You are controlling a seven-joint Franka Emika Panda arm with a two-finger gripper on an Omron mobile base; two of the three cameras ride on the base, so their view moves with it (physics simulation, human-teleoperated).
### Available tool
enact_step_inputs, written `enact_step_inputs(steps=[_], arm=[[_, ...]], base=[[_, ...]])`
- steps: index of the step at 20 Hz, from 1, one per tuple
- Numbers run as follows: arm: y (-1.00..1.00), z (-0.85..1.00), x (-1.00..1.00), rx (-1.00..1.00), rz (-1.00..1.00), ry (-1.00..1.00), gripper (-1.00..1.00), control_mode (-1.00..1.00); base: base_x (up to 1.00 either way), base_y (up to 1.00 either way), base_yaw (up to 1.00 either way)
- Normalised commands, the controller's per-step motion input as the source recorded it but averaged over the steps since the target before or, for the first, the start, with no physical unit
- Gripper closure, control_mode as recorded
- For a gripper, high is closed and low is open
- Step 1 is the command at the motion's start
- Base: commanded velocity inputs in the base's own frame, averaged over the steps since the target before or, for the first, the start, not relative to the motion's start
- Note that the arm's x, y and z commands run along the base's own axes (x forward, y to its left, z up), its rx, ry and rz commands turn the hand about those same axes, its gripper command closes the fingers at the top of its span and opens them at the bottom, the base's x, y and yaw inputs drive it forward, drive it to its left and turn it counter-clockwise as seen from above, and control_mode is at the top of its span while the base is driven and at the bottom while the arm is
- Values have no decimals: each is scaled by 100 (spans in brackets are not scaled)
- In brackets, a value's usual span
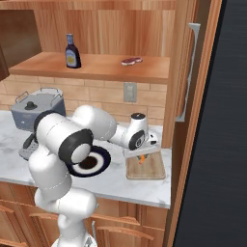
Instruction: Pick the shrimp from the plate and place it on the cutting board. Then pick the condiment bottle from the cabinet and place it next to the cutting board.
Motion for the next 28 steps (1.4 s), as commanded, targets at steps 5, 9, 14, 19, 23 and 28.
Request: enact_step_inputs(steps=[5, 9, 14, 19, 23, 28], arm=[[0, -36, 23, 0, 0, 0, 100, -100], [0, -49, 24, 0, 0, 0, 100, -100], [-1, -38, 16, 0, 0, -2, -100, -100], [0, 33, -3, 0, 0, -9, -100, -100], [5, 48, -14, 0, 0, -14, -100, -100], [21, 40, -21, 0, 0, -13, -100, -100]], base=[[0, 0, 0], [0, 0, 0], [0, 0, 0], [0, 0, 0], [0, 0, 0], [0, 0, 0]])
